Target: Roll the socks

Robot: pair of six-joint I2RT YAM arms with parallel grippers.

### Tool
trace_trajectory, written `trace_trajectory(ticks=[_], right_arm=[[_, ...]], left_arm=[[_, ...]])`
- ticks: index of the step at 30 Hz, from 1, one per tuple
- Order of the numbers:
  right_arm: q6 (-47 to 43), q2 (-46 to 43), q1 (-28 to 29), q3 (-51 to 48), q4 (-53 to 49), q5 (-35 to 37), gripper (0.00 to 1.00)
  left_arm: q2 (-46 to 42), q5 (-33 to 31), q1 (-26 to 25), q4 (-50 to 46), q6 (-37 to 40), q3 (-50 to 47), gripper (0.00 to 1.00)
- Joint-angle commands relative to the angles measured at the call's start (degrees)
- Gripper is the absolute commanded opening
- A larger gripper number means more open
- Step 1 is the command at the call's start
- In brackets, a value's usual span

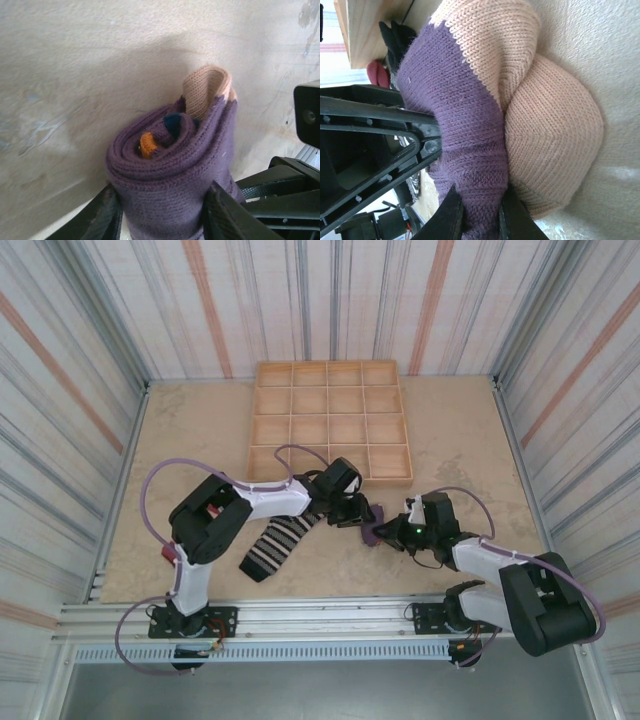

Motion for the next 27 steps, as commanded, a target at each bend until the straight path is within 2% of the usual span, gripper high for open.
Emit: trace_trajectory(ticks=[1,3,6,11,13,19,27], right_arm=[[1.8,1.2,-0.3,-2.0,-7.2,2.0,0.11],[1.3,0.8,-0.4,-1.6,-8.2,2.2,0.16],[-1.0,-1.3,-0.4,0.3,-13.2,3.0,0.32],[-6.2,-10.3,-0.5,5.3,-27.3,7.5,0.63],[-8.0,-13.0,-0.7,7.7,-31.2,8.5,0.71],[-16.1,-9.2,-0.8,15.1,-40.4,14.3,0.82],[-21.1,-2.1,-0.7,18.6,-41.6,19.8,0.88]], left_arm=[[3.5,-0.4,-1.2,-0.6,-1.4,0.2,0.34],[3.8,0.0,-1.2,-1.2,-1.6,0.1,0.25],[3.8,-0.2,-1.0,-3.8,-0.7,0.7,0.15],[5.5,1.9,-0.4,-8.6,3.8,4.3,0.12],[6.1,2.9,-0.3,-9.3,4.8,5.5,0.12],[8.7,3.3,-0.4,-13.0,7.8,9.5,0.12],[9.3,3.7,-0.3,-12.0,6.7,9.2,0.12]])
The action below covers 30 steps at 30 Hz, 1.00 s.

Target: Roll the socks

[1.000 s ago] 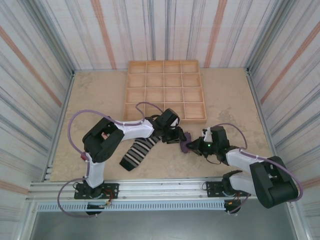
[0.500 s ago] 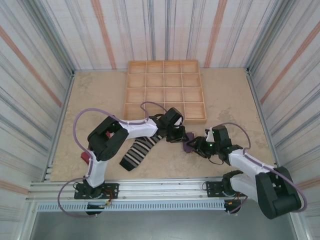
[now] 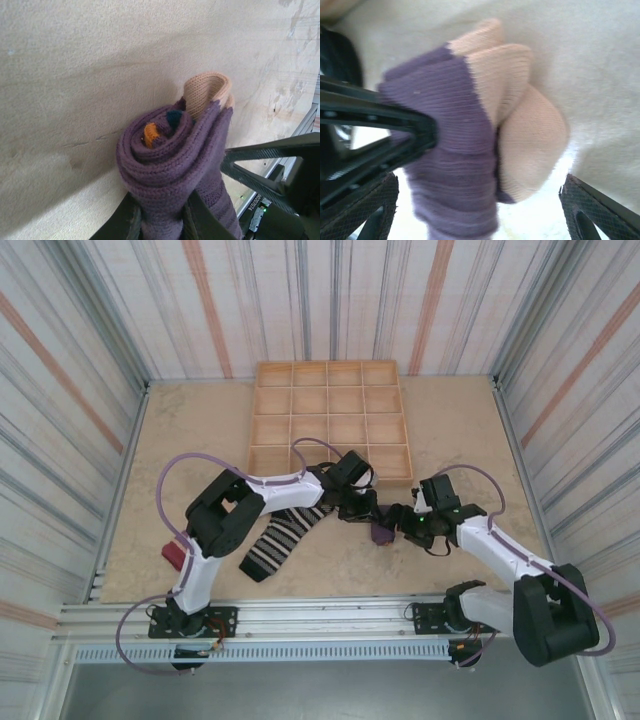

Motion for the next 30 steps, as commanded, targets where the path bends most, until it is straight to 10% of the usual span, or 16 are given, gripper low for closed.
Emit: trace_trajectory(ticks=[1,20,30], right_arm=[[-4.0,0.6,-0.3,1.6,-3.9,4.5,0.89],[3.5,8.9,7.0,-3.7,8.8,3.1,0.59],[3.7,5.3,6.7,-3.6,5.3,5.3,0.06]], left_arm=[[3.1,-1.2,-0.2,-5.4,1.1,-1.2,0.12],[4.8,0.3,0.0,-4.2,-0.1,-0.7,0.14],[2.0,0.1,0.5,-2.0,-1.6,-3.0,0.46]])
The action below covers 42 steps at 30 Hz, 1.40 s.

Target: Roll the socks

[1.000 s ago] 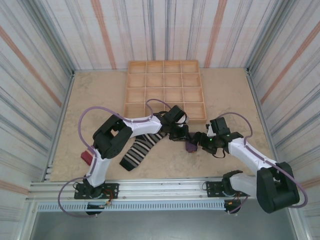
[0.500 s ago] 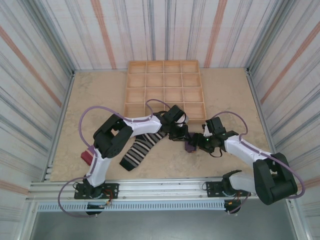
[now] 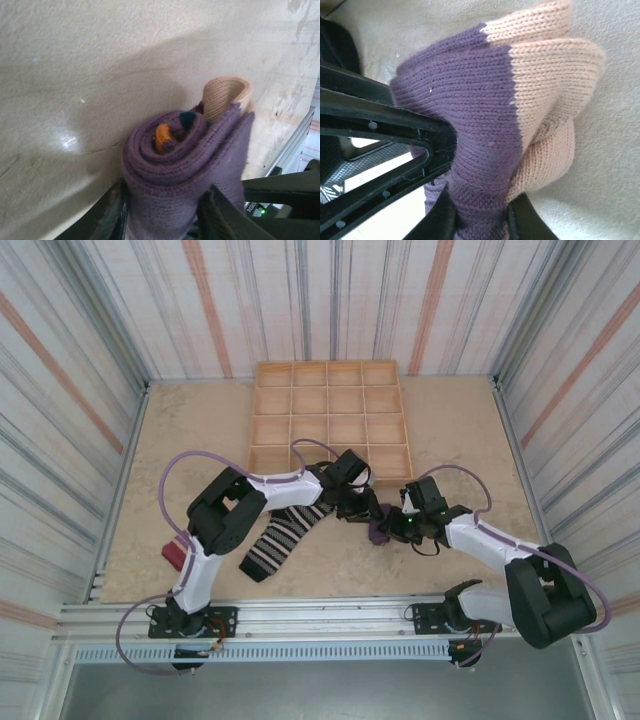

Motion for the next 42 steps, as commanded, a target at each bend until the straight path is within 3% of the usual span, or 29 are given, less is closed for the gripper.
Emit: trace_trajectory(ticks=[1,8,14,18,22,24,35,42], right_arm=[[-0.9,-0.5,0.4,-1.6,-5.6,4.1,0.03],[-6.2,-6.9,-3.1,6.6,-14.8,2.1,0.00],[-12.7,-5.1,-5.8,17.2,-20.3,0.7,0.00],[-18.3,0.0,-6.8,23.4,-20.2,0.5,0.00],[-21.7,6.5,-8.2,28.1,-16.7,-0.7,0.00],[-22.3,10.8,-9.6,30.7,-15.4,-2.3,0.00],[-23.0,33.5,-15.4,42.5,-10.0,-14.1,0.00],[-21.6,41.1,-16.6,44.3,-7.7,-18.3,0.00]], left_arm=[[0.3,-1.4,-0.4,-3.0,-0.7,-2.8,0.48],[-7.6,-3.2,1.1,-8.1,2.2,-1.5,0.63],[-13.9,-3.9,3.8,-13.9,5.4,0.2,0.69],[-17.9,-4.9,5.8,-18.9,8.5,0.1,0.73],[-22.3,-6.5,9.1,-22.9,11.0,-2.6,0.86],[-24.7,-6.6,11.2,-24.2,11.6,-4.8,0.87],[-34.1,-8.7,19.9,-31.9,14.4,-15.8,0.85],[-34.6,-9.9,20.2,-31.1,15.0,-20.5,0.83]])
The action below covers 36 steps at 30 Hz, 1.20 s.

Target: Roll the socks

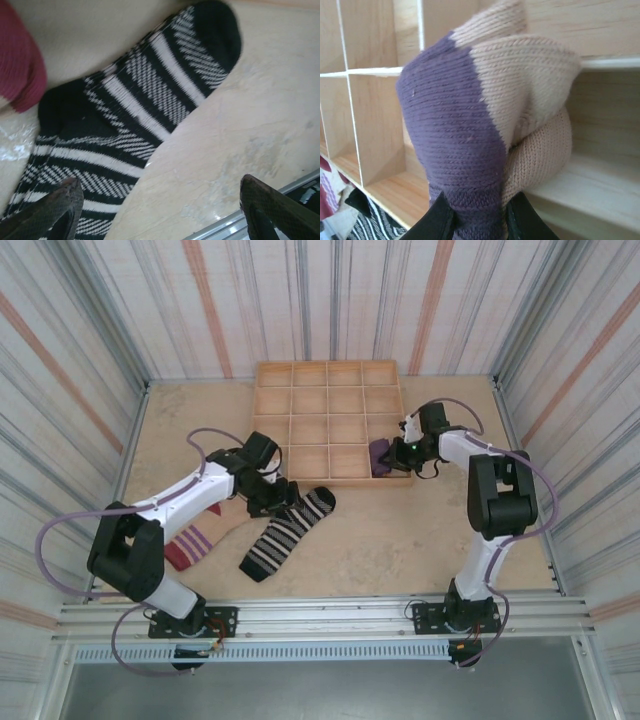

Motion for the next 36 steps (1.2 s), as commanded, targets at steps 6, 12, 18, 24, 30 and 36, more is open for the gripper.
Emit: trace_trajectory(ticks=[6,12,18,24,30,36], right_arm=[[0.2,4.5,-0.3,1.1,0.6,-3.8,0.00],[-2.0,7.2,0.3,2.8,-5.9,-3.8,0.00],[-2.5,8.6,-0.2,3.7,-11.7,-3.8,0.00],[-1.1,11.8,-0.1,8.2,-19.2,-0.2,0.00],[0.1,11.1,2.1,9.3,-21.3,7.6,0.09],[-0.7,6.6,4.1,7.7,-19.9,11.6,0.39]], left_arm=[[1.6,0.3,-0.8,2.4,1.0,-2.6,0.80],[5.0,-2.1,-3.1,2.6,1.4,-2.1,0.78],[7.8,-3.7,-4.7,3.0,0.7,-1.8,0.74],[8.9,-4.2,-5.1,1.7,0.3,-0.6,0.69],[7.9,-5.5,-5.2,1.9,-0.7,-1.0,0.68],[6.4,-7.5,-5.5,2.3,-0.8,-1.9,0.68]])
